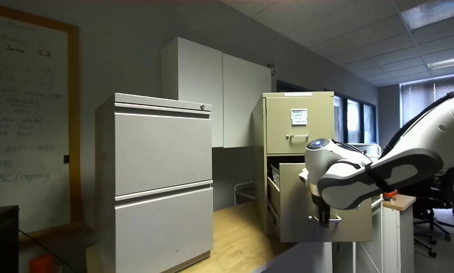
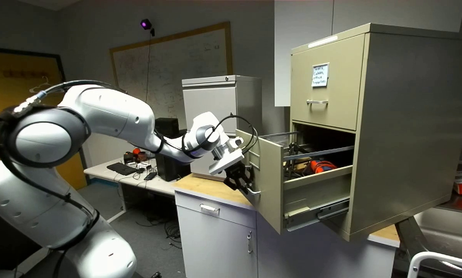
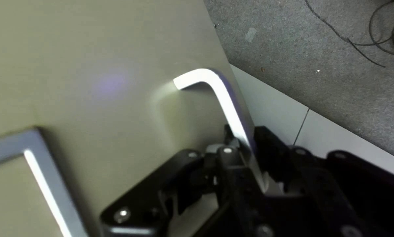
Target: Open the bottom drawer of the file cabinet
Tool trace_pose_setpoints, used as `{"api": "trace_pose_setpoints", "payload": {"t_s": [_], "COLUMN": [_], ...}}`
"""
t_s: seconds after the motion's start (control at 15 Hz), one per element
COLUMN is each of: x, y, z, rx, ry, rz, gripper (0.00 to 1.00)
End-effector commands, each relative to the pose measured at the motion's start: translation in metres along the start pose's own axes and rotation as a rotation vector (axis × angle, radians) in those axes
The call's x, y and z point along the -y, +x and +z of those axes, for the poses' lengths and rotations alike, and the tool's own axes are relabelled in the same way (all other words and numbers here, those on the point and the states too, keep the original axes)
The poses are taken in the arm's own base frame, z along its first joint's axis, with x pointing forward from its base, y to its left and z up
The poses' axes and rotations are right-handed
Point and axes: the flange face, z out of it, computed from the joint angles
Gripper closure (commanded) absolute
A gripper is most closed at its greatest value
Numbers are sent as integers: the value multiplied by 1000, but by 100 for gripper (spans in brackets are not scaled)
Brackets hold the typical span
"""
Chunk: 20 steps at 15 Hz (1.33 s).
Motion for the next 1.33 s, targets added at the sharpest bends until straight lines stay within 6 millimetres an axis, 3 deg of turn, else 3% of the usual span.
{"api": "trace_pose_setpoints", "payload": {"t_s": [0.0, 0.27, 0.33, 0.4, 0.53, 0.67, 0.93, 1.0, 1.27], "x": [69, 73, 73, 74, 75, 77, 84, 84, 78], "y": [10, 8, 8, 7, 7, 7, 8, 9, 10], "z": [-8, -11, -11, -12, -13, -14, -18, -19, -25], "rx": [33, 35, 38, 40, 43, 55, 75, 73, 44], "ry": [142, 143, 143, 144, 151, 177, 228, 236, 232], "rz": [-41, -41, -40, -37, -35, -28, -27, -26, 8], "gripper": [95, 95, 84, 54, 52, 41, 4, 0, 0]}}
